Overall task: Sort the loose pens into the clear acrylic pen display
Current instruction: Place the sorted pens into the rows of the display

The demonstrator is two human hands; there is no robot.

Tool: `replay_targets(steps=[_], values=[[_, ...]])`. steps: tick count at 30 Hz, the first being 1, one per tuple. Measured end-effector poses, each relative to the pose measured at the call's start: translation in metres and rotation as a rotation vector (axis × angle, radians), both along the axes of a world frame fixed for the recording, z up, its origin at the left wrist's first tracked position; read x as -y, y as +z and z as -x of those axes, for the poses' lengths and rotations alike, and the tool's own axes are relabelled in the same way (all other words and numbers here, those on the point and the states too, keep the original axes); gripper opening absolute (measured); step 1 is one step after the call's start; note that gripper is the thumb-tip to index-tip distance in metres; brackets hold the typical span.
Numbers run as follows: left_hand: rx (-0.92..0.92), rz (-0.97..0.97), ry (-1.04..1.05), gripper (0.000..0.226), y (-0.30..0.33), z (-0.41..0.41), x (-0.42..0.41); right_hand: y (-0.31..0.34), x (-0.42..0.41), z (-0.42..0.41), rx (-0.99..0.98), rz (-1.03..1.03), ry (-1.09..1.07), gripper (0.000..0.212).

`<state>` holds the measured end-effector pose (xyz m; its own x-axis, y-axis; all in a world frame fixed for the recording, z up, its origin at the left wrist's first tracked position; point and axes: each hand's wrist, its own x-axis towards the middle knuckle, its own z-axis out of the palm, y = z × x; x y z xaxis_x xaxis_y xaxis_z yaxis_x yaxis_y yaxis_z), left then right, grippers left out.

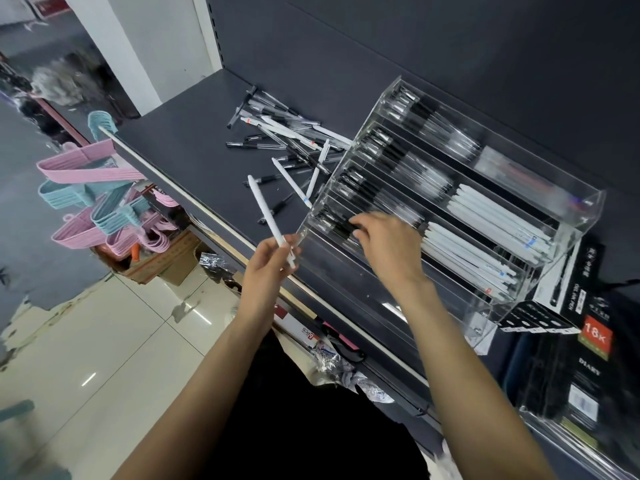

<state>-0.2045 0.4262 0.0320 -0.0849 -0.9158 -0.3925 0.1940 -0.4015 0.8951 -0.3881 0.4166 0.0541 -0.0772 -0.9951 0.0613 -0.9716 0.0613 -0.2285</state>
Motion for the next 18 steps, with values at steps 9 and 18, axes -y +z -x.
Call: replay_targets(steps=[9,18], values=[[0.031,-0.020,0.004,0.013,-0.004,-0.004,0.001,-0.011,0.016,-0.012,-0.117,-0.082,0.018,0.026],[0.024,-0.031,0.001,0.027,-0.009,-0.001,0.003,-0.017,0.015,-0.014,-0.058,-0.055,0.064,0.032]])
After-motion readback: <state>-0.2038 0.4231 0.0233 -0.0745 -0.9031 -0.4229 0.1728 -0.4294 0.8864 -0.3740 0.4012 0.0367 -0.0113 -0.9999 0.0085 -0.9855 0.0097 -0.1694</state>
